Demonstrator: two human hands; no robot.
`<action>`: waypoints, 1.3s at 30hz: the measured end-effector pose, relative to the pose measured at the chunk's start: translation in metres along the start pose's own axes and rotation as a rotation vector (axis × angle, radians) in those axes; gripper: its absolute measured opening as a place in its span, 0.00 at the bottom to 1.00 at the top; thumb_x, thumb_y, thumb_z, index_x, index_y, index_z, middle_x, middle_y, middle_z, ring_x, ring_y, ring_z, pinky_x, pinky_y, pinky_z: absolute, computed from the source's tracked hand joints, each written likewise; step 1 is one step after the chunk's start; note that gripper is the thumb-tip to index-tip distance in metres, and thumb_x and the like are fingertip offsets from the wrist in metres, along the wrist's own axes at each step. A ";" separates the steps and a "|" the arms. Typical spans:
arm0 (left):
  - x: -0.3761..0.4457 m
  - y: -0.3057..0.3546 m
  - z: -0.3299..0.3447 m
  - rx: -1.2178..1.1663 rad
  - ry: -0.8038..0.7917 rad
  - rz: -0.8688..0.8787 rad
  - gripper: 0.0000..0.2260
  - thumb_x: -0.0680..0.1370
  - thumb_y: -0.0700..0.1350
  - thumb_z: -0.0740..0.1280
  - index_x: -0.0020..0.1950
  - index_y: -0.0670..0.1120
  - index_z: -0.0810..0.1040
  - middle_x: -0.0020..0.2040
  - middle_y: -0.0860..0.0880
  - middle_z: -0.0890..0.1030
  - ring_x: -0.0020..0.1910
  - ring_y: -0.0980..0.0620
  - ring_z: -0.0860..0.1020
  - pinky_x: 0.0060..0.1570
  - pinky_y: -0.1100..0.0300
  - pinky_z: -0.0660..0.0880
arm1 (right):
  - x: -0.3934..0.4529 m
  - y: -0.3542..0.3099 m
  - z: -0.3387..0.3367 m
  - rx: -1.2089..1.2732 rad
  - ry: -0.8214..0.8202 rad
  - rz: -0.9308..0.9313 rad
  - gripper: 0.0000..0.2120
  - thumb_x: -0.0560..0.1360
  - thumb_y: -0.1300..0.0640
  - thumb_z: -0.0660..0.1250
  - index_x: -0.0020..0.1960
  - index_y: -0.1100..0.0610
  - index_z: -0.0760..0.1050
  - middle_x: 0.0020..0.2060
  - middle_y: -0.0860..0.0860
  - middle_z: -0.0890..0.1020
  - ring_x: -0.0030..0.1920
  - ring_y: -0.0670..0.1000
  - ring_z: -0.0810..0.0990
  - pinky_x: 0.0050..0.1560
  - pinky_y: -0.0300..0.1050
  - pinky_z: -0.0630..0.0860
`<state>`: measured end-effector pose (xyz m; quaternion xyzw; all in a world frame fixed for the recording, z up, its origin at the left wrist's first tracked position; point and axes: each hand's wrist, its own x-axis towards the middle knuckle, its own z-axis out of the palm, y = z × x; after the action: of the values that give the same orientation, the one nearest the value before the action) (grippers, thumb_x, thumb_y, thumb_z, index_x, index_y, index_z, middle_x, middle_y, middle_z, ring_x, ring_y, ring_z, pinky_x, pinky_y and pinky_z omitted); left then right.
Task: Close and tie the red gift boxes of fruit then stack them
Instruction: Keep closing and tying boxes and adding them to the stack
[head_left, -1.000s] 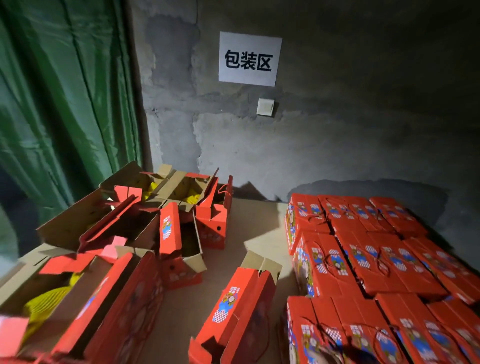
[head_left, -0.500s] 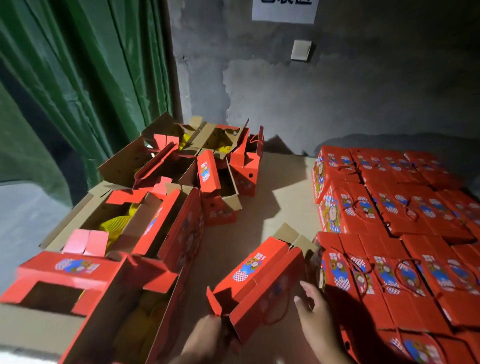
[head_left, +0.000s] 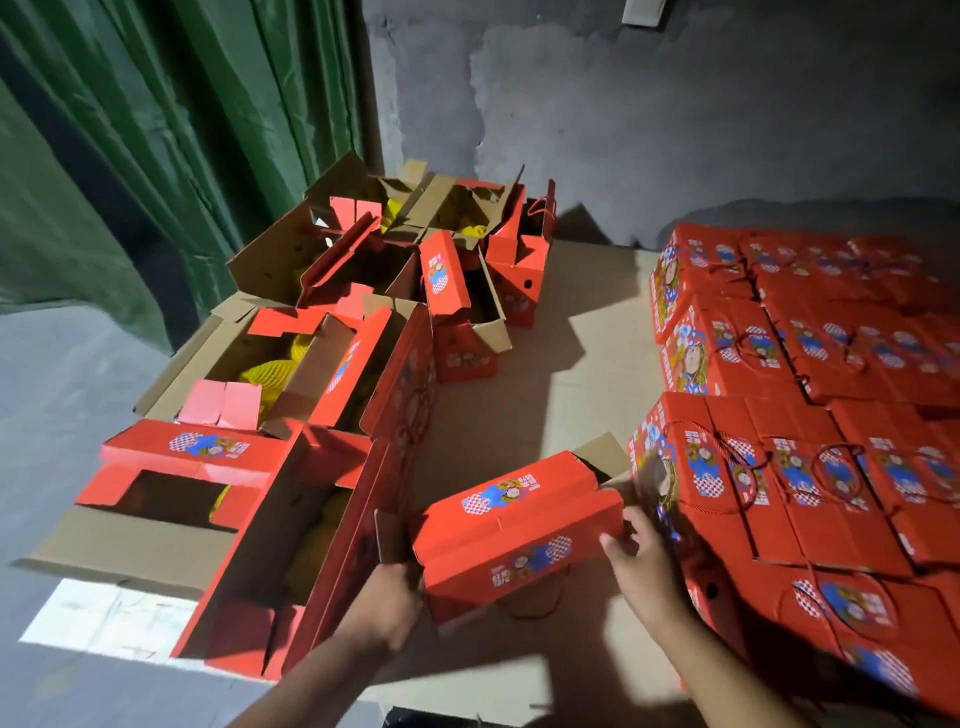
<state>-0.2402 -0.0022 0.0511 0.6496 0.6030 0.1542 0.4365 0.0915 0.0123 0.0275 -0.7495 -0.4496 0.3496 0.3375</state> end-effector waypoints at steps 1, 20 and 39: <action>0.000 0.000 0.001 -0.057 0.020 -0.015 0.09 0.82 0.47 0.65 0.45 0.53 0.83 0.43 0.61 0.85 0.45 0.62 0.82 0.46 0.66 0.75 | -0.003 0.004 -0.002 0.003 -0.004 0.006 0.13 0.78 0.66 0.70 0.61 0.65 0.76 0.57 0.62 0.81 0.59 0.57 0.79 0.64 0.56 0.73; 0.059 0.010 -0.016 0.098 -0.154 0.183 0.39 0.67 0.56 0.75 0.74 0.68 0.61 0.53 0.62 0.84 0.53 0.64 0.82 0.56 0.64 0.78 | -0.071 0.050 -0.052 -0.126 -0.040 -0.015 0.18 0.76 0.36 0.67 0.54 0.49 0.81 0.49 0.43 0.86 0.54 0.44 0.83 0.60 0.53 0.77; 0.056 0.015 -0.025 0.237 0.048 0.324 0.50 0.62 0.37 0.79 0.76 0.67 0.62 0.62 0.57 0.63 0.49 0.64 0.74 0.53 0.74 0.73 | -0.076 0.007 -0.046 0.456 0.191 0.184 0.34 0.74 0.59 0.74 0.77 0.53 0.65 0.63 0.57 0.80 0.52 0.60 0.84 0.58 0.61 0.79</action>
<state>-0.2355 0.0606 0.0583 0.7811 0.5150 0.1657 0.3118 0.1056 -0.0680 0.0630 -0.7215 -0.2554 0.3989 0.5051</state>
